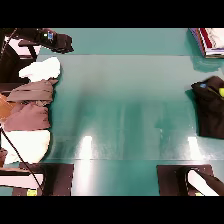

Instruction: Fold the shirts.

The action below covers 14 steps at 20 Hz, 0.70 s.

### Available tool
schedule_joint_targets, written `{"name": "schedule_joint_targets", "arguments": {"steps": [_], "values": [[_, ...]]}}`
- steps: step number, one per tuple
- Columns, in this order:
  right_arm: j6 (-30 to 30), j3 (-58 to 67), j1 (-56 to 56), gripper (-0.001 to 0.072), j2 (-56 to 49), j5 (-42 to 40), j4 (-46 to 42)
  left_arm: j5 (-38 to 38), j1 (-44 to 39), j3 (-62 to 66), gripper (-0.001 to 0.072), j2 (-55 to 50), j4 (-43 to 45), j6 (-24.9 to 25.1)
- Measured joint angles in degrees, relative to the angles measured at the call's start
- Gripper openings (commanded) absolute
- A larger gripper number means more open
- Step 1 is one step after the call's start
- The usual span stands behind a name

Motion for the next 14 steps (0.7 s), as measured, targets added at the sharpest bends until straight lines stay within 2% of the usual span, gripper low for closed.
{"name": "schedule_joint_targets", "arguments": {"steps": [1,2,3,8,14], "values": [[-0.04,1.99,2.89,0.0182,-1.66,0.13,0.04,0.02,0.0,0.0,0.0025,0.0,-0.02,0.0],[-0.04,4.04,5.6,0.0066,-3.43,0.55,0.09,0.02,0.0,0.0,0.0026,0.0,0.0,0.0],[-0.04,6.08,7.98,0.0019,-5.05,0.9,0.13,0.02,0.0,0.0,0.0025,0.0,0.0,0.0],[-0.15,13.75,14.45,0.0019,-10.1,2.43,0.2,0.02,0.0,0.0,0.0025,0.0,-0.02,0.0],[-0.15,17.25,15.98,0.002,-11.3,2.27,0.24,0.02,0.0,0.0,0.0025,0.0,-0.02,-0.02]]}}
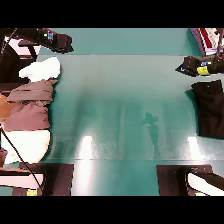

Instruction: Fold the shirts.

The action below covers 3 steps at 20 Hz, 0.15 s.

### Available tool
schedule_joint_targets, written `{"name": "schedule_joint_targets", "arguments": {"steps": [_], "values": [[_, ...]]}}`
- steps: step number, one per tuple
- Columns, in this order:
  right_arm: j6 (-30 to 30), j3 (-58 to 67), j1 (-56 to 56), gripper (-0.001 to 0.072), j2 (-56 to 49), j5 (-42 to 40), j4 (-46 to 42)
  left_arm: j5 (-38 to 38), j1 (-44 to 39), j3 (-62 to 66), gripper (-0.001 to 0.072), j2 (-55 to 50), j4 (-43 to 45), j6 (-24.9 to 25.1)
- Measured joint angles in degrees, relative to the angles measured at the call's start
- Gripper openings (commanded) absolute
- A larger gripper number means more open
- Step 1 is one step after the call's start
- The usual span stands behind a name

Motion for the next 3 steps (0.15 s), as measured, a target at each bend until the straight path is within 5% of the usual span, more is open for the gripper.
{"name": "schedule_joint_targets", "arguments": {"steps": [3], "values": [[0.0,0.37,0.17,0.002,-0.09,-0.13,0.07,0.0,0.0,0.0,0.0025,0.0,0.0,0.0]]}}
